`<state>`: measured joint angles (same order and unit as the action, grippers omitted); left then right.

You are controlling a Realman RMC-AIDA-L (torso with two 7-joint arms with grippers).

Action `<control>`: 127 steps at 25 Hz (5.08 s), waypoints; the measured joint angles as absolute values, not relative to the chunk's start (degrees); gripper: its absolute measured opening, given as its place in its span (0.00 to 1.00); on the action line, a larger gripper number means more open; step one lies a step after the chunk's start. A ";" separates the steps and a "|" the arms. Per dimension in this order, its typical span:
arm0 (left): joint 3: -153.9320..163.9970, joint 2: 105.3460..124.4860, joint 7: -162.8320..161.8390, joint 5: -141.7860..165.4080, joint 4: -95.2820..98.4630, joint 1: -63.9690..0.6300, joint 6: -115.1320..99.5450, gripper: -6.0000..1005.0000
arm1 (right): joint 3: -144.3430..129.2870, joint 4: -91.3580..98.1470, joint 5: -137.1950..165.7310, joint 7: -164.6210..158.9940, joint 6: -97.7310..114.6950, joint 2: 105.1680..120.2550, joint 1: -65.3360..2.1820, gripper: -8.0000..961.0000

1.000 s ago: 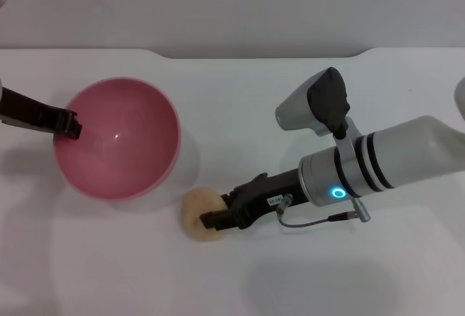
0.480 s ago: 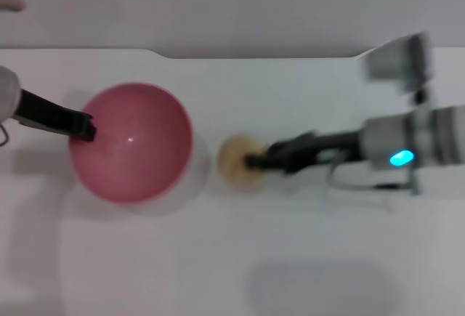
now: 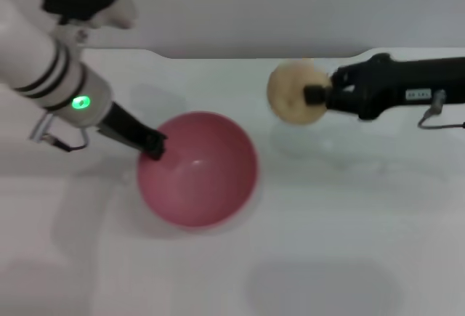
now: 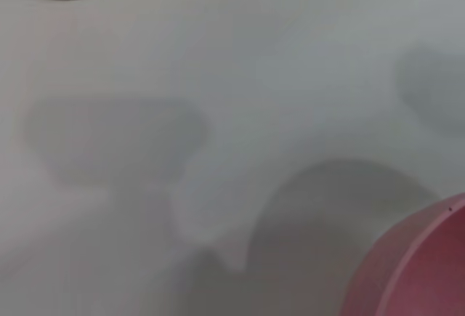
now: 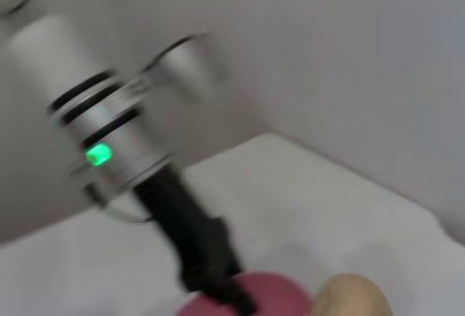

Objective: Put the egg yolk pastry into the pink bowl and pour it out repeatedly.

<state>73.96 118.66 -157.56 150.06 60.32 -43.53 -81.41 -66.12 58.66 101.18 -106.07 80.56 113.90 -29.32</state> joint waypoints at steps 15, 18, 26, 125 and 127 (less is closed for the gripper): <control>79.41 118.75 -158.96 143.04 59.87 -45.76 -79.76 0.00 | -77.96 65.20 117.61 -108.97 85.52 118.61 -36.98 0.15; 79.53 118.70 -158.97 143.00 59.92 -45.57 -79.94 0.00 | -78.19 65.43 118.08 -109.55 85.51 118.69 -37.33 0.20; 79.54 118.56 -158.72 142.97 59.95 -45.11 -80.03 0.00 | -74.22 68.11 118.15 -110.92 85.58 118.78 -36.11 0.34; 59.48 117.55 -155.93 150.28 75.58 -32.37 -96.84 0.00 | -71.14 27.72 113.27 -99.99 66.28 119.29 -44.39 0.70; 59.50 117.58 -155.94 150.30 75.49 -32.70 -96.85 0.00 | -71.42 26.99 113.22 -99.86 65.92 119.35 -44.35 0.70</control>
<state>59.50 117.58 -155.94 150.30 75.49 -32.70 -96.85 -71.42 26.99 113.22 -99.86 65.92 119.35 -44.35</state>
